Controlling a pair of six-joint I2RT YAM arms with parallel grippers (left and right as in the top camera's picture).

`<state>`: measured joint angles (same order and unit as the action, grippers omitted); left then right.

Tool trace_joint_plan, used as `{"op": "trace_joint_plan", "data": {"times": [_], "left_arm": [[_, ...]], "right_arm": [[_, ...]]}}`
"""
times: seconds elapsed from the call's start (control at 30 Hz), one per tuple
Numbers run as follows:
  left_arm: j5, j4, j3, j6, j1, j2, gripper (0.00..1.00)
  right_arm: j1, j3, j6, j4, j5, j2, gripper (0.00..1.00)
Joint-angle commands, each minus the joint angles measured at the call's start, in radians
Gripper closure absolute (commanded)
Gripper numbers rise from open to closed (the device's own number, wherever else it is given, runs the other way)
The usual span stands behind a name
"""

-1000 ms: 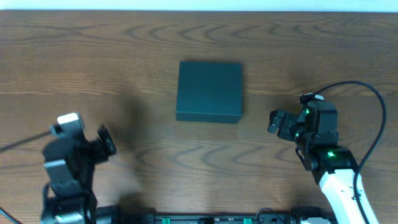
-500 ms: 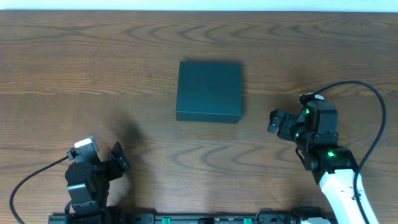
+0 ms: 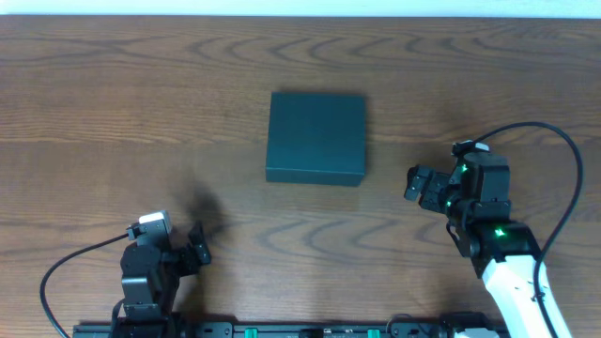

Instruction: Pack container

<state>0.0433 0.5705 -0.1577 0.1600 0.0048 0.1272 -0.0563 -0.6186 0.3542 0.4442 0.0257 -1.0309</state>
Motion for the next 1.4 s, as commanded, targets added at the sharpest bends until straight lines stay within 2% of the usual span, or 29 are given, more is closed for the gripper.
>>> {"op": "trace_joint_plan", "data": {"times": [0.0,0.33,1.37], "left_arm": [[-0.045,-0.006,0.008,-0.007,-0.013,-0.034,0.05],[-0.053,-0.003,0.008,-0.011,-0.014,-0.126,0.05],[-0.053,-0.003,0.008,-0.01,-0.018,-0.124,0.05]], "right_arm": [[0.003,-0.008,-0.007,-0.002,-0.01,0.006,0.01],[0.003,-0.008,-0.007,-0.002,-0.01,0.006,0.01],[0.002,-0.008,-0.007,-0.001,-0.01,0.007,0.01]]}}
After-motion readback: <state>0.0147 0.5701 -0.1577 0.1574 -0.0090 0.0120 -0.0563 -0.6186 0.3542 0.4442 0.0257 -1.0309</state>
